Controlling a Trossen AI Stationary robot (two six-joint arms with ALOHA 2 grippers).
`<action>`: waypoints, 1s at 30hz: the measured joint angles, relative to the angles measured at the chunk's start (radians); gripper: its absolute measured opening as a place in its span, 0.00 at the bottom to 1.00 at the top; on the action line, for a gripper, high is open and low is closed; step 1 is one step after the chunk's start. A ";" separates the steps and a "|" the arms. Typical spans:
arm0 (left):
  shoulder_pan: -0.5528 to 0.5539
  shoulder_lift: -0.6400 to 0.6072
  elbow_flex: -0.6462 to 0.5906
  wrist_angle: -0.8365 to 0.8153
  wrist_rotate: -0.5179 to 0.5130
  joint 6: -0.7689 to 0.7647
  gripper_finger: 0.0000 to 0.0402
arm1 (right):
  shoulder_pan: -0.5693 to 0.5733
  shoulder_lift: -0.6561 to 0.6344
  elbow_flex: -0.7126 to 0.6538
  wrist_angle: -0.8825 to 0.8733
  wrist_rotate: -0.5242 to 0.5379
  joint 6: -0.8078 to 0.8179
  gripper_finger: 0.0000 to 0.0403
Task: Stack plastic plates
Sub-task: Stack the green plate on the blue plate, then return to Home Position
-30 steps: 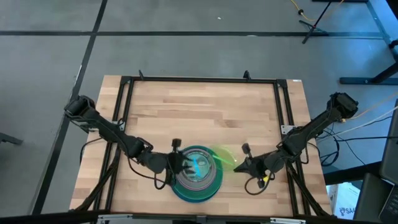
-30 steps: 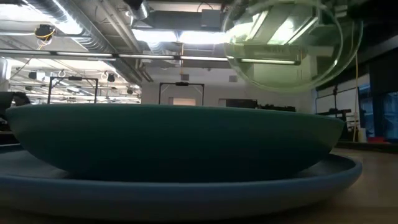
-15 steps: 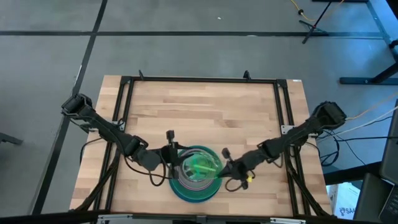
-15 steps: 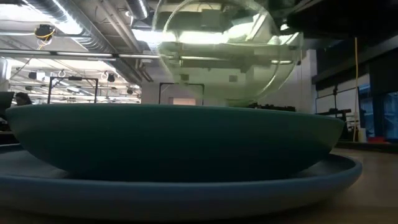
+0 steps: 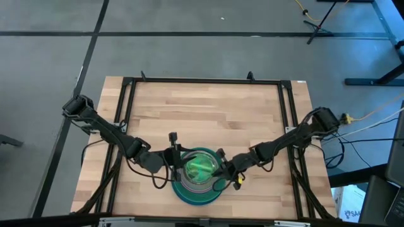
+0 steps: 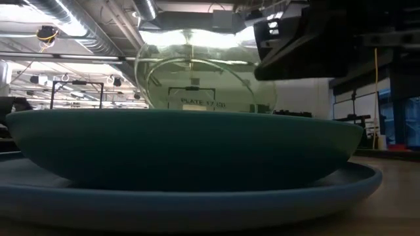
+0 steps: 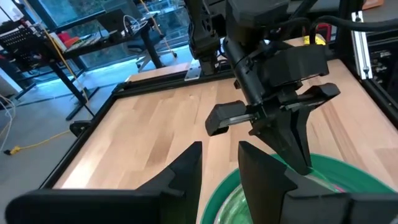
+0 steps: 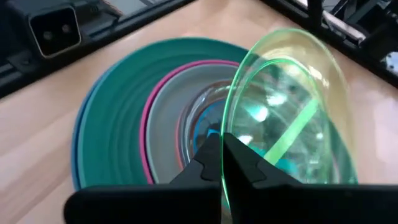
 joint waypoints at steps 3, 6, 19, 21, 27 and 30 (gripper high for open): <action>0.000 0.000 0.000 -0.002 0.000 -0.001 0.24 | 0.000 0.004 -0.001 -0.022 0.001 0.002 0.00; 0.000 0.000 0.000 -0.004 0.000 -0.001 0.24 | 0.000 0.004 -0.002 -0.025 0.001 0.022 0.01; 0.000 0.000 0.000 -0.006 0.001 -0.004 0.24 | 0.003 0.004 -0.002 -0.017 0.001 0.029 0.24; 0.000 0.001 0.000 -0.007 0.001 -0.003 0.24 | 0.003 0.004 -0.001 -0.018 0.001 0.029 0.25; 0.000 0.001 0.000 -0.082 0.019 -0.033 0.24 | 0.004 -0.058 0.088 -0.307 0.016 0.073 0.26; -0.002 0.001 0.000 -0.107 0.020 -0.049 0.24 | 0.003 -0.113 0.122 -0.484 0.036 0.134 0.26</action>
